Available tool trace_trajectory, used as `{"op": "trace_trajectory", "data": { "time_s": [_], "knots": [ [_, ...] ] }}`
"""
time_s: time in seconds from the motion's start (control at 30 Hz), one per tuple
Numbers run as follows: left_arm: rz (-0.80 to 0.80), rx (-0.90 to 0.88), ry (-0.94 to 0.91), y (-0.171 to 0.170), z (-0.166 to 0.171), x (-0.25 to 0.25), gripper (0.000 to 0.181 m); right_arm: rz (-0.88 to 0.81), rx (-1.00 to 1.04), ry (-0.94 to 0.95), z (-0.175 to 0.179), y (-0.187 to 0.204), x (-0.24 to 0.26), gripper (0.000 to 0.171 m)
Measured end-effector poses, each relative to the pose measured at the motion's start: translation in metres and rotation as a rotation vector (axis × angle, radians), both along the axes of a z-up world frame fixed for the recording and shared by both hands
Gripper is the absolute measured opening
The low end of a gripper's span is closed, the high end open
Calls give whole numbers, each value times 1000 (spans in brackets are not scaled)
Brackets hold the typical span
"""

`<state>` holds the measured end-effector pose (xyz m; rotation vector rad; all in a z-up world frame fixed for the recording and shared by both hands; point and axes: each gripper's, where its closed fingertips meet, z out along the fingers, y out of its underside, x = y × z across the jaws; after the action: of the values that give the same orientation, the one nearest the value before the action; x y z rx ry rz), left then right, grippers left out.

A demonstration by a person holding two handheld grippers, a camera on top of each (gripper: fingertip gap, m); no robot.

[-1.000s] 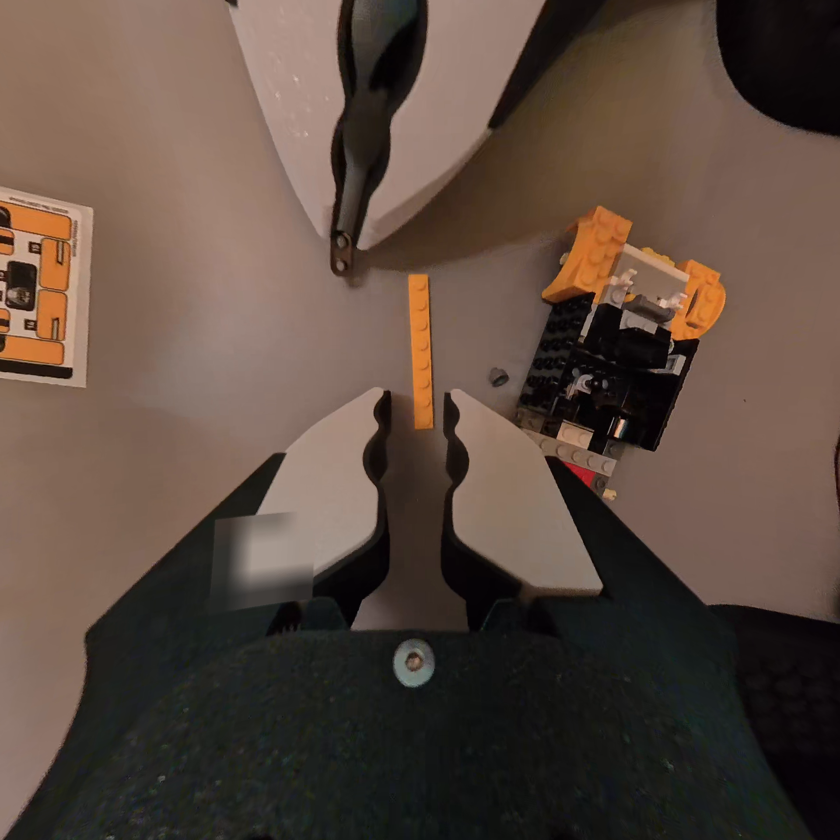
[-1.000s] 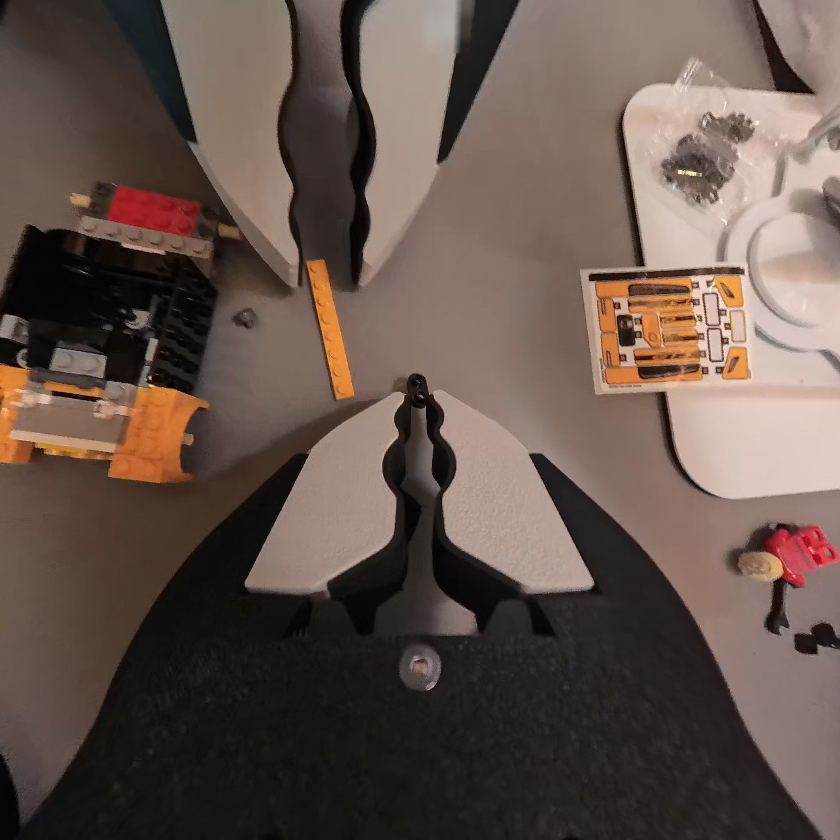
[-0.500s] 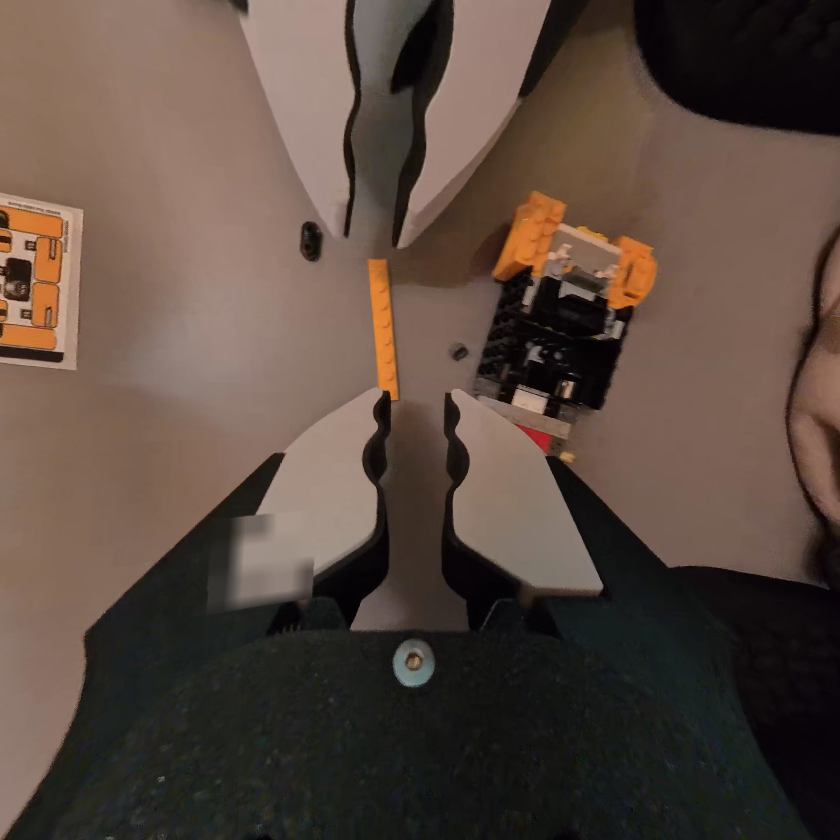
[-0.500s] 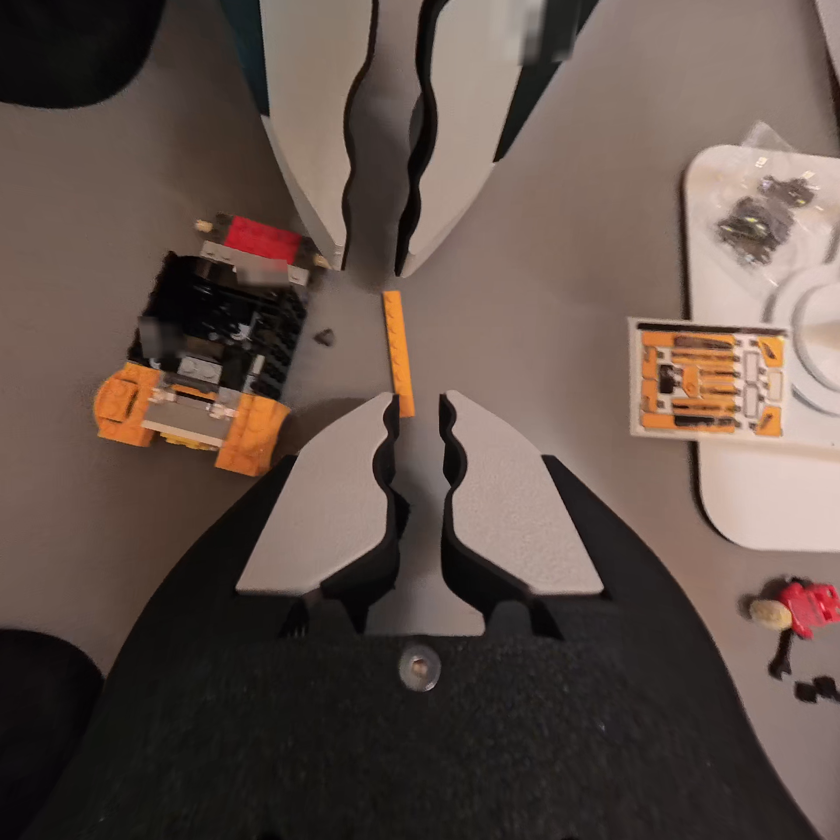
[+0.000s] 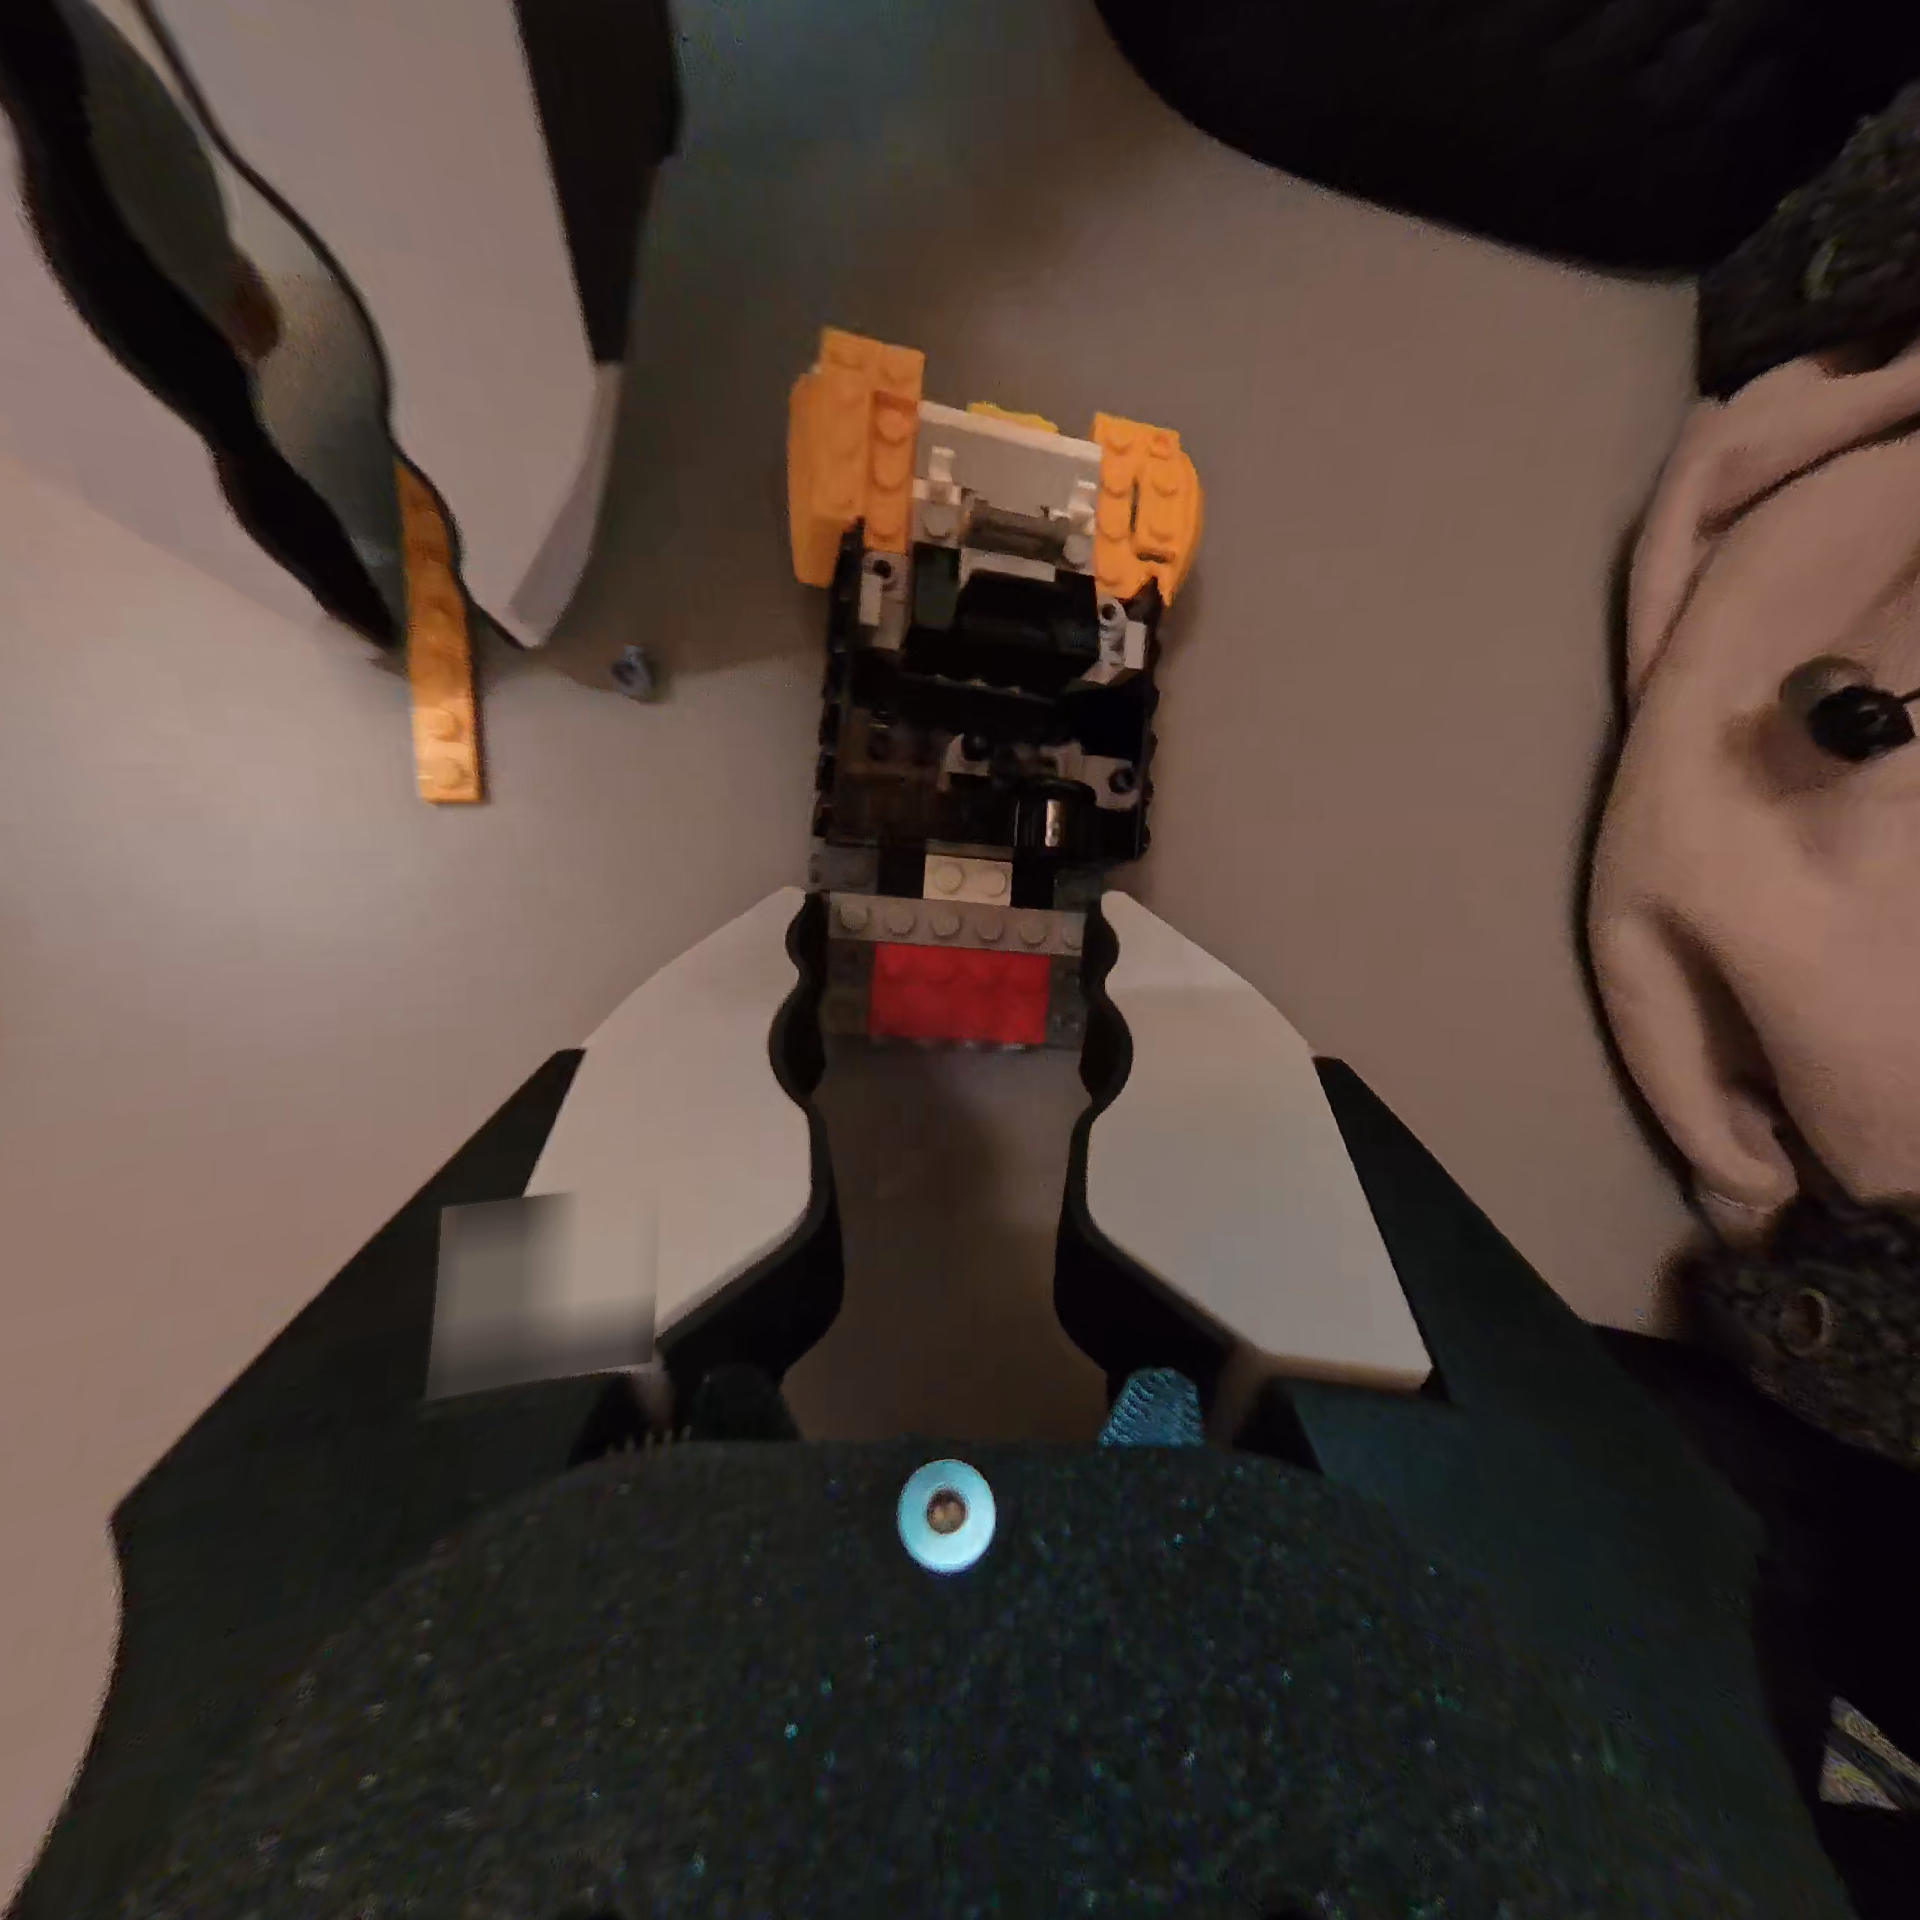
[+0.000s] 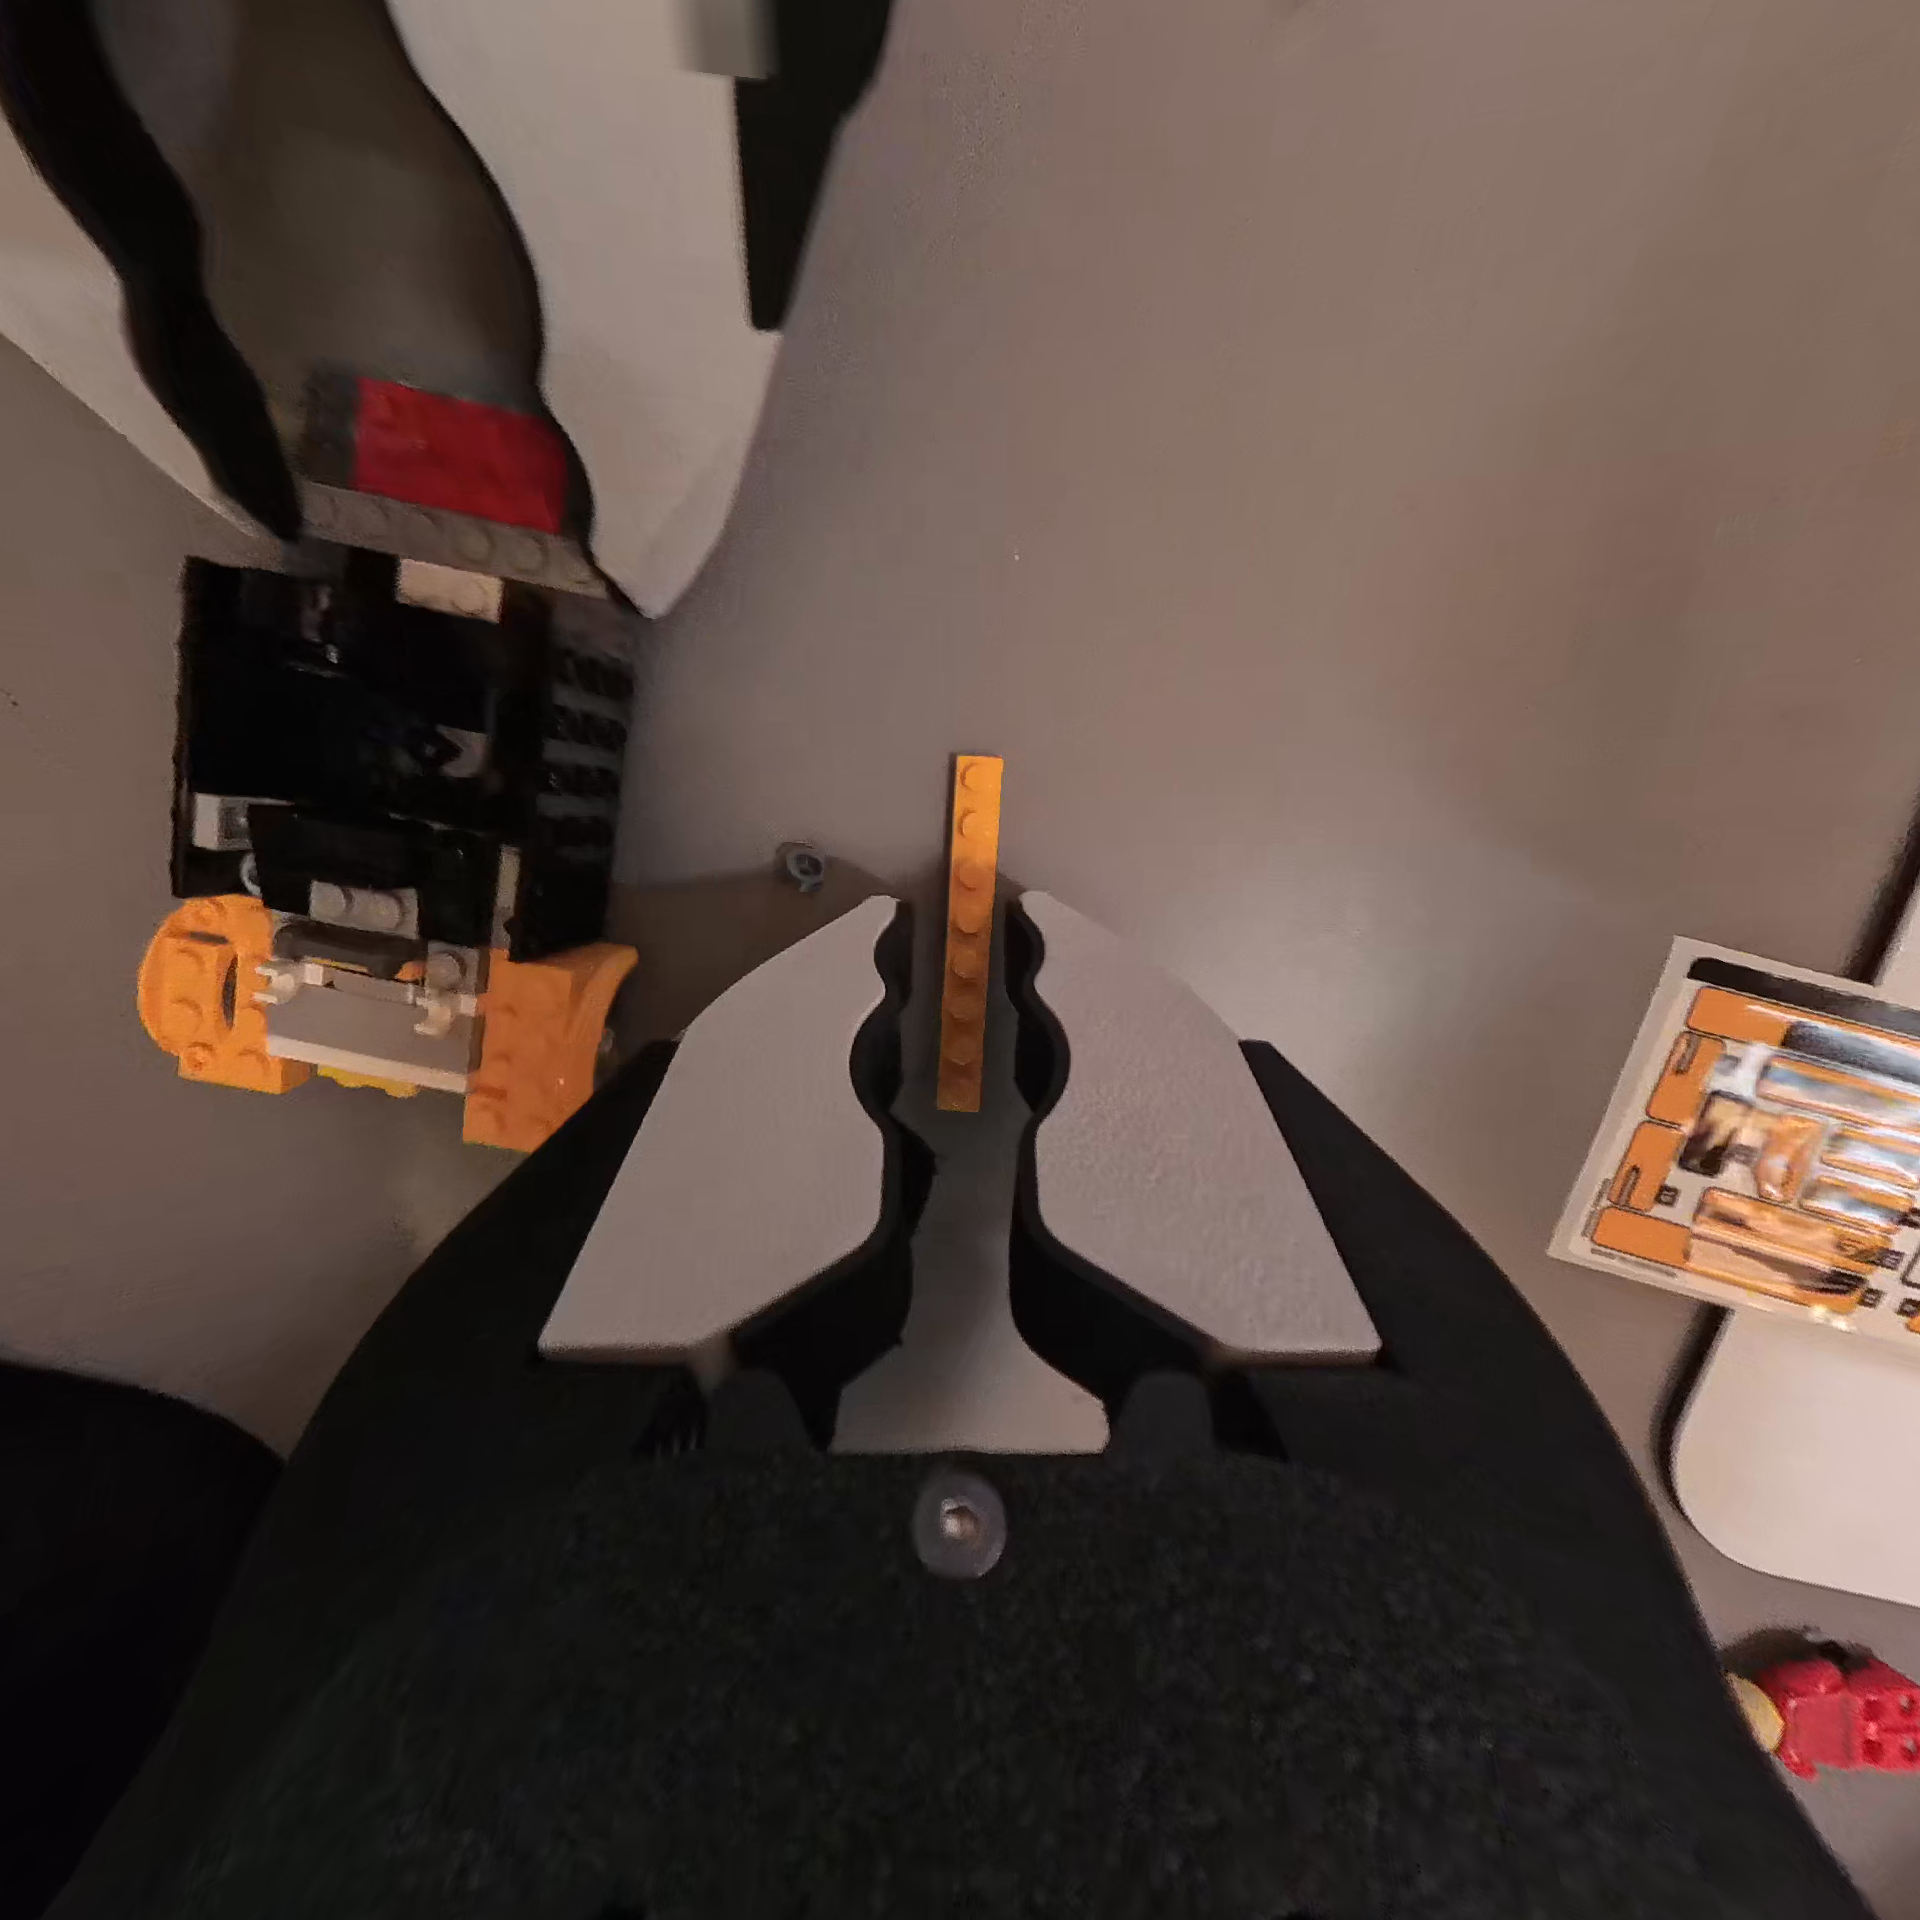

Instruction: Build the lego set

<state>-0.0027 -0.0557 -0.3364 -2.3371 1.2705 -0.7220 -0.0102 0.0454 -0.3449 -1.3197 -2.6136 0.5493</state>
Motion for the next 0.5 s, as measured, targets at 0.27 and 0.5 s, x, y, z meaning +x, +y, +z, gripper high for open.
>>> {"op": "trace_trajectory", "data": {
  "time_s": [0.27, 0.5],
  "knots": [
    [40, -24, -41, -32, -1, 8, 42, -109, 57, -25, 1, 3, 4, 7],
    [198, 28, -84, -29, 2, 11, 42, -539, -201, 176, 62, -29, 48, 7]
  ]
}}
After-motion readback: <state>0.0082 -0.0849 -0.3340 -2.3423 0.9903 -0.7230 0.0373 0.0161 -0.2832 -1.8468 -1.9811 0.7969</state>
